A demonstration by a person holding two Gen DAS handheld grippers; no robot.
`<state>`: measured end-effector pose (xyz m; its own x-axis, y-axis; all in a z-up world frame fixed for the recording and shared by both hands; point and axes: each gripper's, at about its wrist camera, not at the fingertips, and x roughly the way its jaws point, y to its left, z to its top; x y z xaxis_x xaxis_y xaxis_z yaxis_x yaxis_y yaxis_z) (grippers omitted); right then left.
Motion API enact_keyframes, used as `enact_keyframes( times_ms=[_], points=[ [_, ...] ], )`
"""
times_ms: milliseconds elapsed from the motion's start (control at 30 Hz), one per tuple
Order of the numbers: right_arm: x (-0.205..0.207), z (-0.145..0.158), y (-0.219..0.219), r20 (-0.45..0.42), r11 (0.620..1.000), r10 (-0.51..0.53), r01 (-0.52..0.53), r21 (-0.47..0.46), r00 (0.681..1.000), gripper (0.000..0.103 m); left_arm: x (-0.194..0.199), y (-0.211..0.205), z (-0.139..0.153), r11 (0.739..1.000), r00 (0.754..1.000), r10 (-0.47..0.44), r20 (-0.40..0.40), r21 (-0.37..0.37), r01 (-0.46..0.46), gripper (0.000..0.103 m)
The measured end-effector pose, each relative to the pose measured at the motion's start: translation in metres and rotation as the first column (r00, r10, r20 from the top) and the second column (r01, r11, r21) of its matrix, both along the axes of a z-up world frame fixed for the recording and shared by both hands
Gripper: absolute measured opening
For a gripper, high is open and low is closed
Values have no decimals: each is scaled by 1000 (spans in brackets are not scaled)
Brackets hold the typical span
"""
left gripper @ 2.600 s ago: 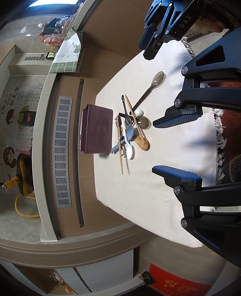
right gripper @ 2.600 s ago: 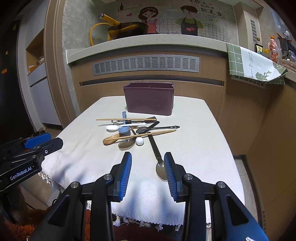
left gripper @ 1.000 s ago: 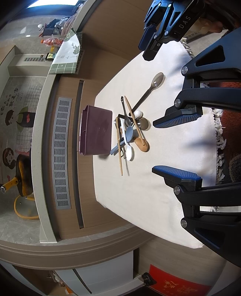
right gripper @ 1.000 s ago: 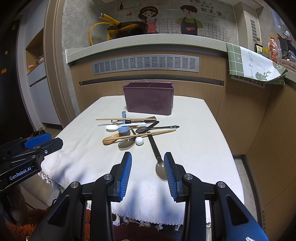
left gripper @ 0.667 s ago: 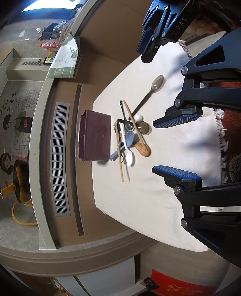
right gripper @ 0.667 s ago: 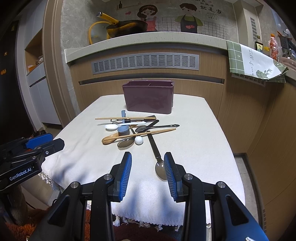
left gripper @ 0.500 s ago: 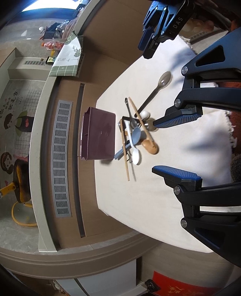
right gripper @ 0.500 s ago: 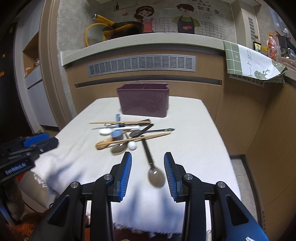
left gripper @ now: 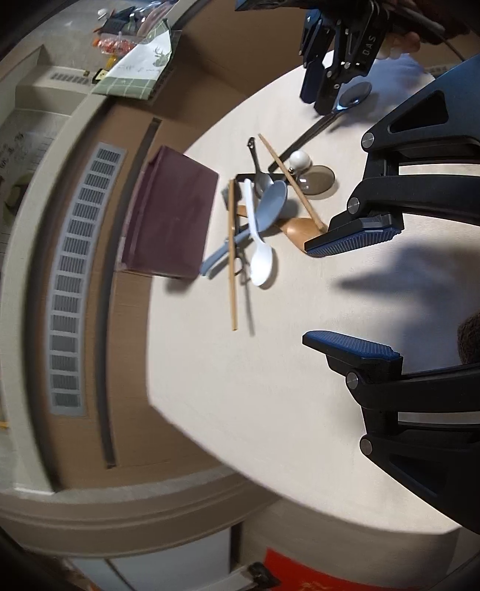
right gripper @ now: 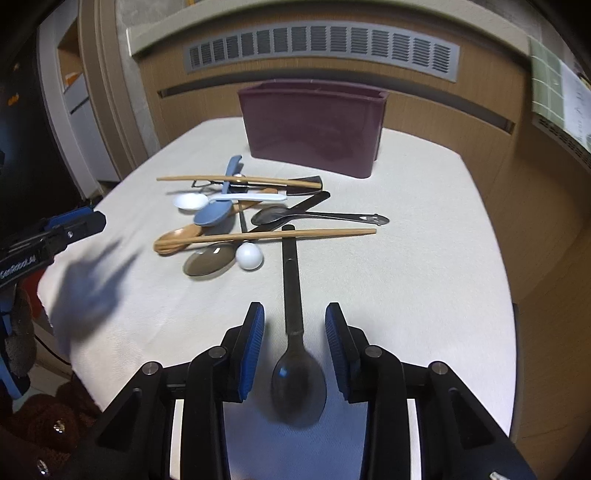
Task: Organize utensils
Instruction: 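Reach the right gripper into the pile and grasp the wooden chopsticks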
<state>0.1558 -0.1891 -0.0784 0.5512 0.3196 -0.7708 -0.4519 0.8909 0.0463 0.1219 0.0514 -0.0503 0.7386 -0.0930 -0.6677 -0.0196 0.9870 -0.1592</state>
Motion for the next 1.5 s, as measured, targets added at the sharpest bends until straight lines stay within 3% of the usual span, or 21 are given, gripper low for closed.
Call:
enact_keyframes(
  times_ms=[267, 433, 567, 733, 1033, 1200, 1367, 1500],
  points=[
    [32, 4, 6, 17, 1000, -3, 3, -2, 1000, 27, 35, -18, -6, 998, 999, -53, 0, -46, 53, 43],
    [51, 9, 10, -5, 999, 49, -49, 18, 999, 27, 56, -13, -6, 992, 995, -98, -27, -77, 95, 43],
    [64, 3, 16, -34, 997, 71, -73, -38, 997, 27, 56, -10, -10, 990, 993, -109, -42, -95, 105, 43],
    [81, -11, 3, -178, 994, -6, 26, 110, 984, 27, 49, -9, -17, 992, 995, -96, -38, -86, 93, 43],
    [116, -12, 13, -247, 964, -84, 141, 223, 965, 29, 45, 4, -24, 990, 996, -65, -54, -132, 58, 43],
    [133, -15, 26, -228, 960, -124, 175, 218, 966, 30, 44, 4, -26, 989, 996, -69, -63, -133, 60, 43],
    [135, -9, 41, -182, 992, -35, 57, 116, 983, 32, 44, -4, -21, 985, 993, -97, -65, -146, 87, 43],
    [120, -9, 28, -177, 997, 11, 3, 81, 984, 29, 44, -18, -16, 983, 990, -129, -57, -141, 120, 43]
  ],
)
